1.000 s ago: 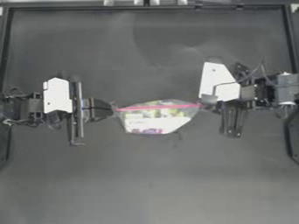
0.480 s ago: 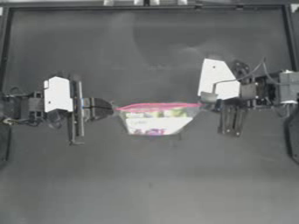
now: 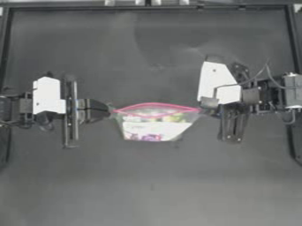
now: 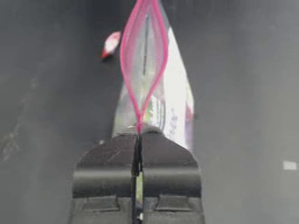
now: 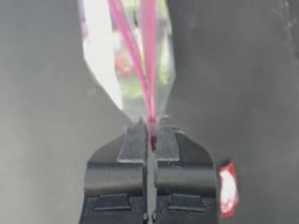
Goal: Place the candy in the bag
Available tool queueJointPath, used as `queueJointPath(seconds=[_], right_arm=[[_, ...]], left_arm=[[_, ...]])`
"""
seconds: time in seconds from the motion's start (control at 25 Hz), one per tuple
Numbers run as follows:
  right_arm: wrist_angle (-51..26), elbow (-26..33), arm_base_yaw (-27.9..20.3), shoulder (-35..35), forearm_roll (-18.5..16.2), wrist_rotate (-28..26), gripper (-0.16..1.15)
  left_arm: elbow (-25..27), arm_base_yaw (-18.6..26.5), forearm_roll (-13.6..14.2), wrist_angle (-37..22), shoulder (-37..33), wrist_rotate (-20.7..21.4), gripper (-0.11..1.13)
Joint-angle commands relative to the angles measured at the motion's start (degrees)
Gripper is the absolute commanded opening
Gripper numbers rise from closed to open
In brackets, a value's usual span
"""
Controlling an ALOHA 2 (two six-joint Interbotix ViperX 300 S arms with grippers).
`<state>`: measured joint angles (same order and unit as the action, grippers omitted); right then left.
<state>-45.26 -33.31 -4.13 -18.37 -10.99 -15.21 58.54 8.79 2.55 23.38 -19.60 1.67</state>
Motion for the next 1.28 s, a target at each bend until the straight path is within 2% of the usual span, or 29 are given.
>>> queueJointPath(seconds=[0.04, 0.44, 1.0, 1.28], right_arm=[[0.2, 1.3, 0.8, -1.1, 0.1, -0.6, 0.06], [0.4, 1.0, 3.8, -0.7, -0.4, -3.8, 0.06], [2.4, 0.4, 4.0, 4.0, -2.3, -4.0, 0.06], [4.8, 0.4, 4.0, 5.4, -2.1, -3.9, 0.06]], left_arm=[[-0.4, -0.7, 0.0, 0.3, -1.8, -0.2, 0.03], [-0.7, -2.5, -0.8, 0.4, 0.6, -0.2, 0.03], [-0.8, -1.9, -0.9, 1.0, 4.7, -0.1, 0.03], [-1.3, -2.0, -0.9, 1.0, 7.0, -0.2, 0.03]])
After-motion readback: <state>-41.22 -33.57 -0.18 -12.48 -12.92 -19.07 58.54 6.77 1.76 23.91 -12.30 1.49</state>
